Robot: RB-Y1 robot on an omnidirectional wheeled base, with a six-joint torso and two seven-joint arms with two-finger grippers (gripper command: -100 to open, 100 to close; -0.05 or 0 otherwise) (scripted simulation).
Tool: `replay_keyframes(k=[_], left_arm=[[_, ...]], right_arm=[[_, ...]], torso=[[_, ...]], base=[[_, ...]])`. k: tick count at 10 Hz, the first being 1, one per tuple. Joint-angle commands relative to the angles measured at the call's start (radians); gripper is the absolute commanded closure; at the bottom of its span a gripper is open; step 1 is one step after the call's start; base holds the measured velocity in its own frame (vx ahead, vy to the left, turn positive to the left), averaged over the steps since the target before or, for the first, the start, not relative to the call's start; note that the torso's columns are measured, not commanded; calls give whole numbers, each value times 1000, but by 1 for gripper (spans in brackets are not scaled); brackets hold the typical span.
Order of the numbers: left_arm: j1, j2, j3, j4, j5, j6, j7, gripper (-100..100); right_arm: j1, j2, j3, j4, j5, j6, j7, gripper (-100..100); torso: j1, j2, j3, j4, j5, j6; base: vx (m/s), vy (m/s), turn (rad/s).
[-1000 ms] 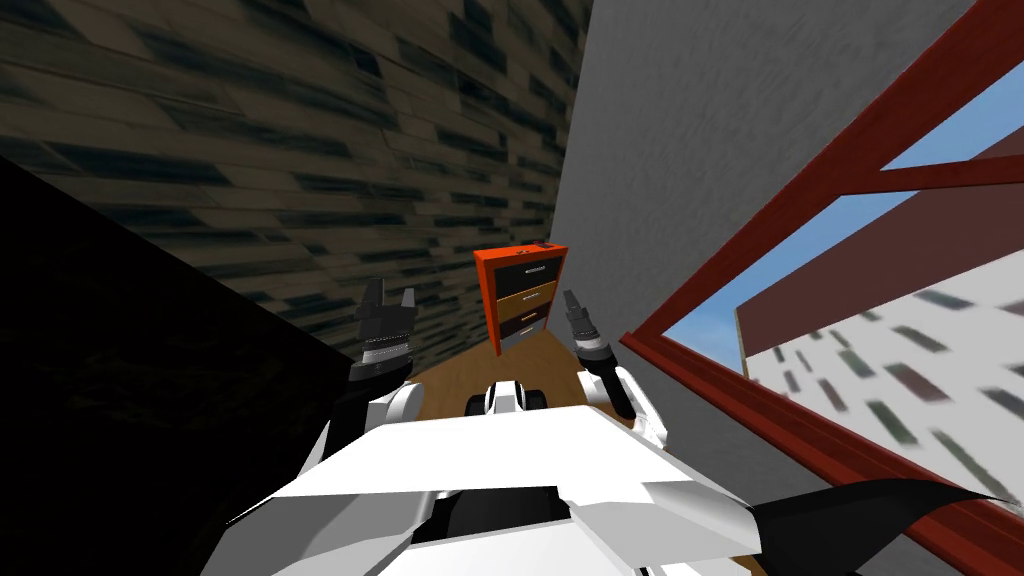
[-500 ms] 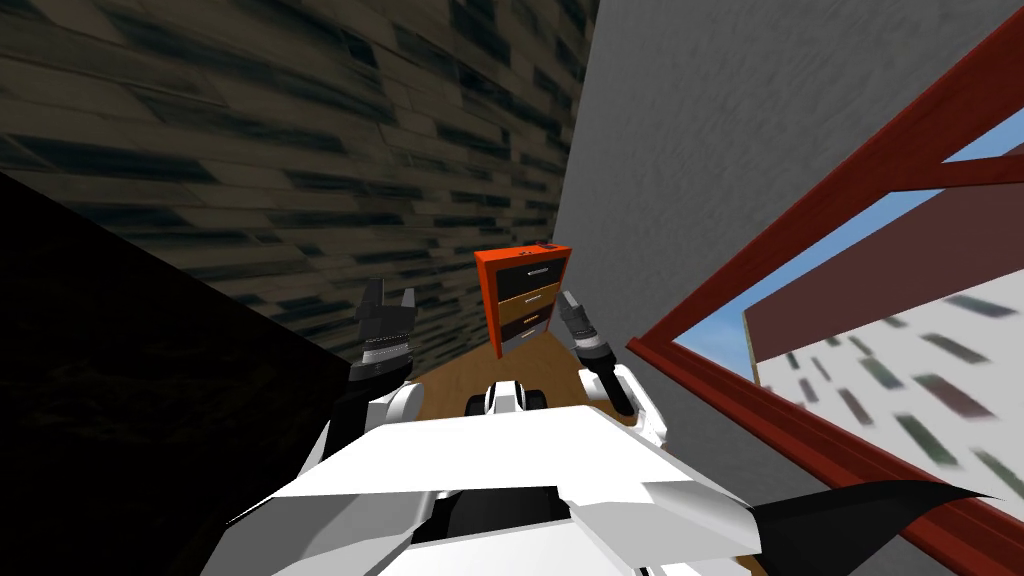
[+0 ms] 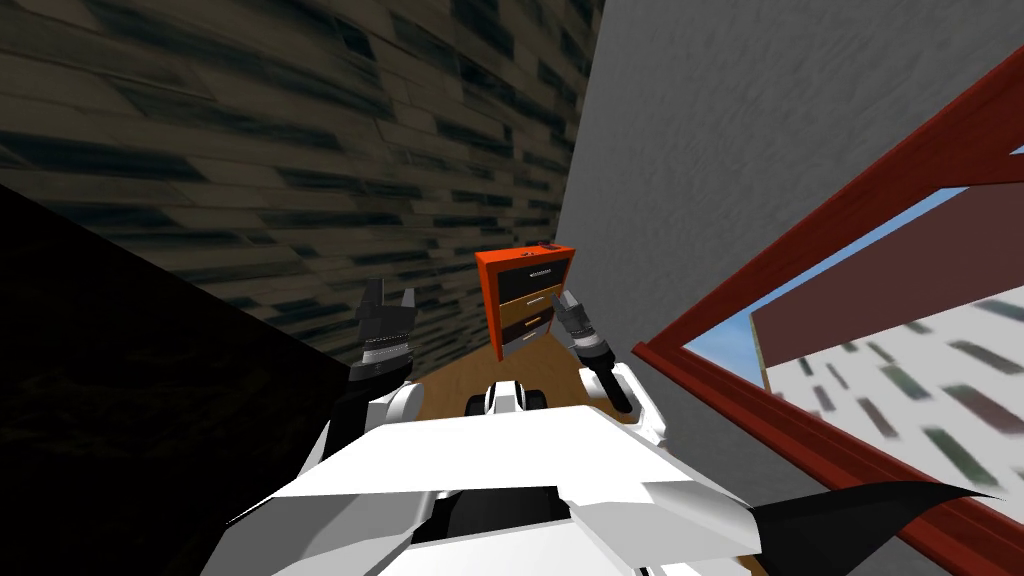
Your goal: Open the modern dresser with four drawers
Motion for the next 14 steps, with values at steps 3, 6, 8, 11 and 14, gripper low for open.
replay_keyframes(k=[3, 6, 8, 11, 14], left_arm=[[0, 0, 0, 0, 0, 0, 0, 0], [0, 0, 0, 0, 0, 0, 0, 0], [0, 0, 0, 0, 0, 0, 0, 0], [0, 0, 0, 0, 0, 0, 0, 0], [0, 0, 0, 0, 0, 0, 0, 0]], right_arm=[[-13, -9, -14, 11, 80, 13, 105, -100], [-27, -21, -27, 26, 156, 26, 190, -100], [-34, -30, -33, 35, 194, 33, 239, -100], [-41, -40, -40, 45, 232, 40, 299, -100], [-57, -64, -53, 69, 309, 55, 385, -100]], torso=[[1, -1, -1, 0, 0, 0], [0, 1, 1, 0, 0, 0], [0, 0, 0, 0, 0, 0], [0, 0, 0, 0, 0, 0], [0, 1, 0, 0, 0, 0]], base=[[63, 11, 15], [57, 6, 18], [62, 10, 18], [59, 6, 13], [54, 8, 19]])
